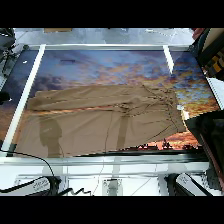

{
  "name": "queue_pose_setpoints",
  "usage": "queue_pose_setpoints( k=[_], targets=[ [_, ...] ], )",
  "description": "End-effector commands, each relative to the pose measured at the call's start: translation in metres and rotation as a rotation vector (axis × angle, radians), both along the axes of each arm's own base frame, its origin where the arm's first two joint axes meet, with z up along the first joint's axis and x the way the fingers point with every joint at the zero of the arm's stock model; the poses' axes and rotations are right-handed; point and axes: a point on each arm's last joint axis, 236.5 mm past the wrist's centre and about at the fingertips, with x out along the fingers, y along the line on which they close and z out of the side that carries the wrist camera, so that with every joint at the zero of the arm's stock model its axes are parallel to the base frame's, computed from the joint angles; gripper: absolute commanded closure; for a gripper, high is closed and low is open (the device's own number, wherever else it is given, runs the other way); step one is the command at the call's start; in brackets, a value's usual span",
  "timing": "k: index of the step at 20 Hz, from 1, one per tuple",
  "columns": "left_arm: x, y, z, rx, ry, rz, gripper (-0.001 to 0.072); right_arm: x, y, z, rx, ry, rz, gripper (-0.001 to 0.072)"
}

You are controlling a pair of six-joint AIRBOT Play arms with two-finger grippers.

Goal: Fold the clothes and pants, and hang the long-sleeved shirts on hangers.

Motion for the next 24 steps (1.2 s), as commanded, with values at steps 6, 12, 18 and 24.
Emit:
queue_pose_setpoints(
  k=[6, 12, 18, 24],
  targets=[
    [-0.057, -0.04, -0.037, -0.155, 0.2, -0.064, 0.0698, -0.019, 0.048, -0.049, 0.308, -0.08, -0.279, 0.0184],
    [-0.092, -0.073, -0.083, -0.455, 0.116, 0.083, 0.0696, 0.014, 0.056, -0.063, 0.364, -0.14, -0.296, 0.0184],
    [-0.148, -0.03, -0.07, -0.463, 0.022, 0.309, 0.0089, 0.054, 0.047, -0.069, 0.205, -0.208, -0.314, 0.0305],
    [-0.199, -0.016, -0.083, -0.541, 0.052, 0.449, 0.009, 0.056, 0.037, -0.072, 0.146, -0.208, -0.327, 0.0509]
  ],
)
